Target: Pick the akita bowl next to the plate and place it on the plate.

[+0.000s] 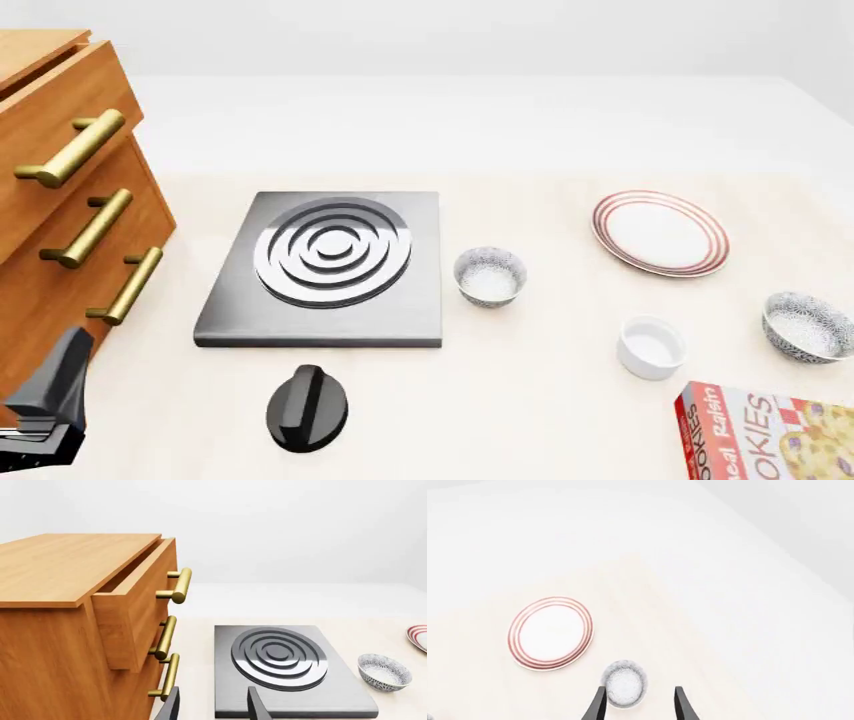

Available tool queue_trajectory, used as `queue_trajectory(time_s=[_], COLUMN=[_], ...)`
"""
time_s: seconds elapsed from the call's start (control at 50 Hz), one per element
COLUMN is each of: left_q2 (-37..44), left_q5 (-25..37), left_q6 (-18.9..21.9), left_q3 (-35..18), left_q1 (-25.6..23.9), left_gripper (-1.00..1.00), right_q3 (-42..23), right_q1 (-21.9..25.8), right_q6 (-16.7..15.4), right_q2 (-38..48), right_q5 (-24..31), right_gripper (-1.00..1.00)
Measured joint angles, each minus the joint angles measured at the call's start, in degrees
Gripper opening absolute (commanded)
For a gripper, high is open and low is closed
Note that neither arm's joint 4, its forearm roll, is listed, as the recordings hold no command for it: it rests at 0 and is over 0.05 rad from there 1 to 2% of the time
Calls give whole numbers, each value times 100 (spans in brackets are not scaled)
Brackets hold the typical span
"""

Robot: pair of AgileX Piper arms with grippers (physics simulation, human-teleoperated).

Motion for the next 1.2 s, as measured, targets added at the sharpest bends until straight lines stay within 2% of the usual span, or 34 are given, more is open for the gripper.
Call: queue_trajectory(time_s=[0.54, 1.2], left_q2=[0, 0], left_q5=[0, 0], left_q6=[0, 0], left_q3=[0, 0], left_q1=[0, 0], left_gripper=[100, 100], right_q3=[762, 1107], right_q1=[-215, -350], right_q6=[-54, -187], right_q2=[801, 1914], right_q5=[-1187, -2185], right_gripper=[100, 100])
